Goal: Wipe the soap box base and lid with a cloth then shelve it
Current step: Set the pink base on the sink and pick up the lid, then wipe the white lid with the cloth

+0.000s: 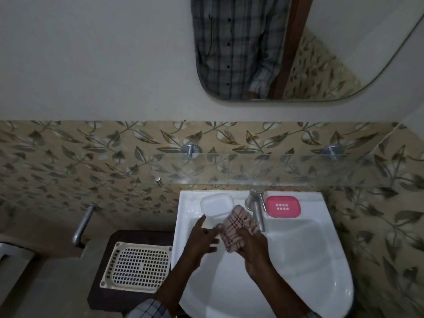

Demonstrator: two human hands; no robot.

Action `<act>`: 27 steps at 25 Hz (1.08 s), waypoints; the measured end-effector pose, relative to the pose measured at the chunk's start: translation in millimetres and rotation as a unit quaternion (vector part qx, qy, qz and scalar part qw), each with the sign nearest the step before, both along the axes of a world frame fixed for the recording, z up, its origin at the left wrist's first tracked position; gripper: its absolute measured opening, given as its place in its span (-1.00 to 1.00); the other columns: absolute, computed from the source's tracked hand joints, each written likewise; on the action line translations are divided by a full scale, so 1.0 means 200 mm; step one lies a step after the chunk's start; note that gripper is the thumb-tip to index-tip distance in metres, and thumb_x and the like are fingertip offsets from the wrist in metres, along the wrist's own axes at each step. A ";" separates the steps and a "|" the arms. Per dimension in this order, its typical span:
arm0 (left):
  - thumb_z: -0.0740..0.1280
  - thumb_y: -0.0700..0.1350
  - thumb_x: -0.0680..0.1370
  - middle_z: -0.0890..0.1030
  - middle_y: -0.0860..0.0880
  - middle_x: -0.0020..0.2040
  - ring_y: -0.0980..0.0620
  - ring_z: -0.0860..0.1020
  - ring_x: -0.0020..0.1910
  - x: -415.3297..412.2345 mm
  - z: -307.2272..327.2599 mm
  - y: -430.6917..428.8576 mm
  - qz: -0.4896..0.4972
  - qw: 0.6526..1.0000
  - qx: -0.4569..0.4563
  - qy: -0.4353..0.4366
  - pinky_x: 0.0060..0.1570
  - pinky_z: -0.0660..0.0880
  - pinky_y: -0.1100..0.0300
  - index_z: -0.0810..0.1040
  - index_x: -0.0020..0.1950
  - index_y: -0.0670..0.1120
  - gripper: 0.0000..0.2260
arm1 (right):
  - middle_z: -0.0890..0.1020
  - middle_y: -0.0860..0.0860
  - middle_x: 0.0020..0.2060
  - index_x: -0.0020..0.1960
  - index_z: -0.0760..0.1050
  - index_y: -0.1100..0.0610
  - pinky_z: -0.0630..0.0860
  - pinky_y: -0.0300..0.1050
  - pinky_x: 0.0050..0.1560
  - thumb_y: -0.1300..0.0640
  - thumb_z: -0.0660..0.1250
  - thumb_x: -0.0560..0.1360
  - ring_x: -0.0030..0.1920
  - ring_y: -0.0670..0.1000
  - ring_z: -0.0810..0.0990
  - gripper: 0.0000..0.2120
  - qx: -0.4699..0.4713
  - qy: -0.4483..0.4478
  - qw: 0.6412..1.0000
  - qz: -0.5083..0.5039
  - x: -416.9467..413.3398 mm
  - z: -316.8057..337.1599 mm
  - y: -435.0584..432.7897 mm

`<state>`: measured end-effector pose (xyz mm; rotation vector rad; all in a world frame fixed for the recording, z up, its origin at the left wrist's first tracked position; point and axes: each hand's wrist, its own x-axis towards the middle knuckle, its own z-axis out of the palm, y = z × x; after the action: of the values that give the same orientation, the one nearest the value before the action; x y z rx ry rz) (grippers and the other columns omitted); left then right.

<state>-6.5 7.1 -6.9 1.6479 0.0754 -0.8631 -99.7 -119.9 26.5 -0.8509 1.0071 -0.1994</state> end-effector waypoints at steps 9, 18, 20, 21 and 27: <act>0.56 -0.05 0.40 0.14 -0.16 0.60 -0.11 0.10 0.58 0.44 -0.23 -0.10 -0.223 0.899 0.222 -0.304 0.51 0.12 0.07 0.03 0.61 -0.15 -0.04 | 0.75 0.19 -0.14 0.13 0.62 0.21 0.65 -0.01 -0.27 0.34 0.31 0.53 -0.16 0.17 0.74 -0.78 -0.111 0.038 0.993 -0.007 -0.31 -0.04 -0.05; 0.68 -0.05 0.21 0.43 -0.04 0.43 -0.03 0.40 0.39 0.24 -0.13 0.01 -0.115 0.944 0.091 -0.296 0.39 0.38 0.01 0.34 0.48 -0.11 -0.09 | 0.69 0.33 -0.02 0.16 0.59 0.30 0.61 0.00 -0.20 0.38 0.28 0.55 -0.13 0.23 0.67 -0.78 -0.078 0.024 0.996 -0.020 -0.39 -0.02 -0.06; 0.68 -0.01 0.19 0.43 0.03 0.38 0.01 0.40 0.37 0.15 -0.08 0.05 -0.110 0.940 0.066 -0.315 0.37 0.39 0.05 0.35 0.45 -0.06 -0.10 | 0.70 0.31 -0.05 0.14 0.59 0.31 0.62 0.00 -0.20 0.36 0.30 0.54 -0.12 0.24 0.69 -0.80 -0.087 0.027 0.996 -0.009 -0.38 -0.01 -0.07; 0.68 0.00 0.19 0.41 0.06 0.37 0.03 0.39 0.37 0.12 -0.05 0.05 -0.110 0.938 0.059 -0.324 0.37 0.37 0.08 0.35 0.45 -0.05 -0.10 | 0.71 0.29 -0.06 0.12 0.60 0.30 0.62 -0.01 -0.20 0.35 0.31 0.53 -0.12 0.23 0.69 -0.81 -0.093 0.025 0.995 -0.002 -0.37 -0.01 -0.08; 0.63 -0.04 0.23 0.37 -0.02 0.38 -0.01 0.36 0.37 -0.03 0.11 0.06 -0.141 0.905 0.074 -0.395 0.39 0.35 0.06 0.30 0.47 -0.10 -0.10 | 0.76 0.14 -0.15 0.05 0.61 0.14 0.63 -0.05 -0.30 0.35 0.34 0.50 -0.17 0.15 0.74 -0.80 -0.109 -0.017 0.993 0.030 -0.37 -0.01 -0.15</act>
<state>-13.0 20.0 14.6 2.0745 -0.6886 -0.3412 -173.4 -149.3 24.7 -1.0718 0.9381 -0.2743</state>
